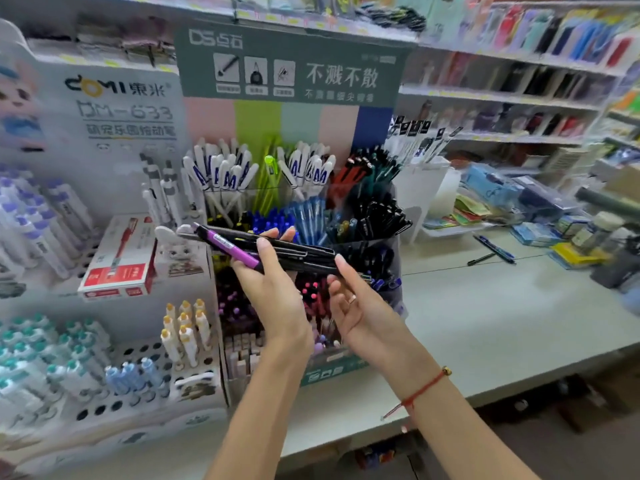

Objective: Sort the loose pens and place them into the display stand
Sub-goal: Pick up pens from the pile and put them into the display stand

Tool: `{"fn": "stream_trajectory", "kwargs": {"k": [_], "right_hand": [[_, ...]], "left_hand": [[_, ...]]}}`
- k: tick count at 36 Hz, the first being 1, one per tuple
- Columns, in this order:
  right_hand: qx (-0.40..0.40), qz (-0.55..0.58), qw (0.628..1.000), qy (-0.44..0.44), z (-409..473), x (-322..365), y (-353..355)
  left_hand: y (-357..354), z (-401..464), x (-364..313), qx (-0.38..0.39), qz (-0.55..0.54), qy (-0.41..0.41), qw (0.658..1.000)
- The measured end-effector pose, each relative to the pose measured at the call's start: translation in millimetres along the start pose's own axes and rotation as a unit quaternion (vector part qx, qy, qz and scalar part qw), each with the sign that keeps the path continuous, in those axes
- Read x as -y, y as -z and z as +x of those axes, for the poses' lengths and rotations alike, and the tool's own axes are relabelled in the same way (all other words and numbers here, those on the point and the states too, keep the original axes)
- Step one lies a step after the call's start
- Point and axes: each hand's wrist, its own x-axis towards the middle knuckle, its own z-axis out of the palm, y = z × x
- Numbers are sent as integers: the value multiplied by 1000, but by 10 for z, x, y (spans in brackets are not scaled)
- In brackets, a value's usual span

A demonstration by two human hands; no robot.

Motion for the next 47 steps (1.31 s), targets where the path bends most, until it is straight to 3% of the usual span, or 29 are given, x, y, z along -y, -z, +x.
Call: {"fn": "stream_trajectory", "kwargs": {"k": [2,7,16,20,24,33,38,42,47], "right_hand": [[-13,20,999,36,-8,63,28],[-66,-125,973,180,-21,227,111],[-131,-109,931,322,-113,695,477],[-200,-191,859,431,-72,1003,697],[-206,-353,775,482,137,1246,717],[-133,-690,553,448,713,1582,455],[-98,-714,571,394,860,1617,341],[-112,-637,643,410,811,1639,424],[-51,-578,725,371,729,1492,548]], "left_hand": [[-123,-38,23,2,0,9,1000],[-349,-45,82,-10,-33,57,998],[-520,-30,178,-10,-27,62,998],[-473,26,177,11,-26,67,997],[-390,2,183,42,-9,81,996],[-200,-46,225,70,29,88,993],[-127,-58,191,81,53,109,989],[-115,-55,141,112,90,111,983],[-136,-102,94,128,91,113,981]]}}
